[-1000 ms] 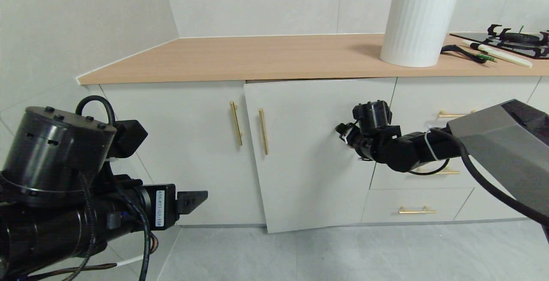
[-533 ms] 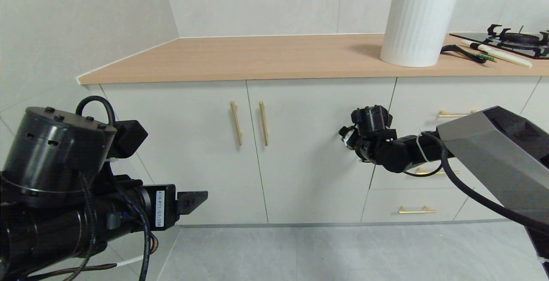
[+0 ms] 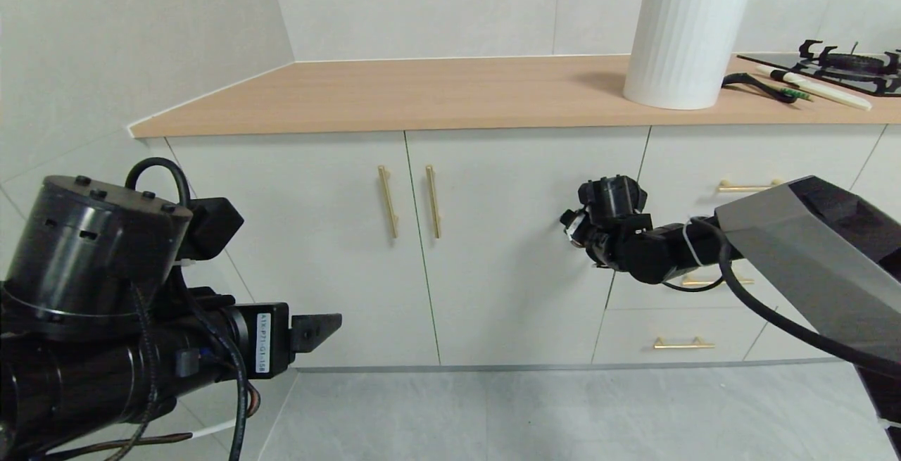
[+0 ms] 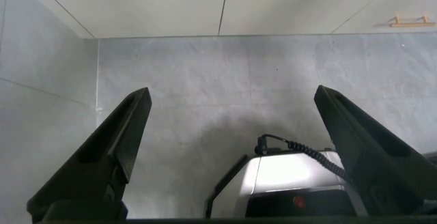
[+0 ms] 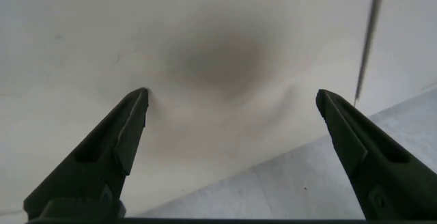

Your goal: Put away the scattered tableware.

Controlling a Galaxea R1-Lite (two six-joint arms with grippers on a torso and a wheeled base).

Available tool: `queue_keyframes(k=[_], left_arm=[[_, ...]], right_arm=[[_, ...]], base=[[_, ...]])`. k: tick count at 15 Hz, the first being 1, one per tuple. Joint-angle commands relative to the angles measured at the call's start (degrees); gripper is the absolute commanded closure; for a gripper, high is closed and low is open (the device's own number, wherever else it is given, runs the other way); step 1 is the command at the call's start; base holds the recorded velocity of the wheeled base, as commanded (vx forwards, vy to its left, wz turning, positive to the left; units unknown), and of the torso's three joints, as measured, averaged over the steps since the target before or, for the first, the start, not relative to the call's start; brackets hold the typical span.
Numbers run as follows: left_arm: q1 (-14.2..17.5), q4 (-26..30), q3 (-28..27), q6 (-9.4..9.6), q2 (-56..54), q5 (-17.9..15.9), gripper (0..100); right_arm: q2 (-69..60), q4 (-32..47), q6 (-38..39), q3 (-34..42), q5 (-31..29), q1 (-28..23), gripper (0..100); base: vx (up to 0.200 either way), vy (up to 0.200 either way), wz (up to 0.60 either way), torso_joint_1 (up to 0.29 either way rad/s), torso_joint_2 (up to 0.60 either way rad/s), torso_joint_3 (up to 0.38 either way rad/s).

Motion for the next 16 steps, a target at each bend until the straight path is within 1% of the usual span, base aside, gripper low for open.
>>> queue_keyframes(k=[1,3,4,5,6,7,8,9,10,12,15,16], left_arm=[[-0.04,-0.01,0.00,-0.01,0.07,-0.01,0],[0.05,-0.01,0.00,-0.01,-0.02,-0.01,0],[-0.04,-0.01,0.00,-0.01,-0.02,-0.01,0],[0.05,-0.01,0.00,-0.01,-0.02,-0.01,0],[0.05,-0.01,0.00,-0.01,-0.11,-0.01,0],[0.05,-0.01,0.00,-0.01,-0.11,-0.01,0],[0.05,-0.01,0.00,-0.01,-0.19,-0.01,0],[-0.04,-0.01,0.00,-0.01,-0.19,-0.01,0],[0.05,-0.01,0.00,0.08,-0.28,-0.01,0],[-0.04,-0.01,0.00,0.08,-0.46,-0.01,0],[0.05,-0.01,0.00,0.08,-0.90,-0.01,0],[0.05,-0.01,0.00,0.16,-1.69,-0.01,0]], right_arm=[[-4.23,0.09,0.00,3.89,3.00,1.06,0],[-8.97,-0.08,-0.08,11.10,8.19,1.94,0],[-11.96,-0.26,-0.61,16.37,12.14,2.47,0],[-14.60,-0.70,-3.07,21.12,16.01,2.73,0],[-17.85,-3.69,-7.99,26.74,21.37,2.73,0],[-19.87,-8.08,-10.37,31.05,25.15,2.73,0],[-20.57,-10.45,-10.81,32.72,26.21,2.82,0],[-21.28,-15.73,-10.98,35.35,27.26,3.17,0],[-21.54,-20.56,-12.74,38.17,27.44,3.70,0],[-22.42,-21.70,-15.29,39.75,27.35,4.93,0],[-25.41,-21.62,-15.64,40.54,26.82,5.63,0],[-28.92,-21.26,-15.73,41.33,26.64,5.54,0]], base=[[0.000,0.000,0.00,0.000,0.00,0.000],[0.000,0.000,0.00,0.000,0.00,0.000],[0.000,0.000,0.00,0.000,0.00,0.000],[0.000,0.000,0.00,0.000,0.00,0.000],[0.000,0.000,0.00,0.000,0.00,0.000],[0.000,0.000,0.00,0.000,0.00,0.000],[0.000,0.000,0.00,0.000,0.00,0.000],[0.000,0.000,0.00,0.000,0.00,0.000],[0.000,0.000,0.00,0.000,0.00,0.000],[0.000,0.000,0.00,0.000,0.00,0.000],[0.000,0.000,0.00,0.000,0.00,0.000],[0.000,0.000,0.00,0.000,0.00,0.000]])
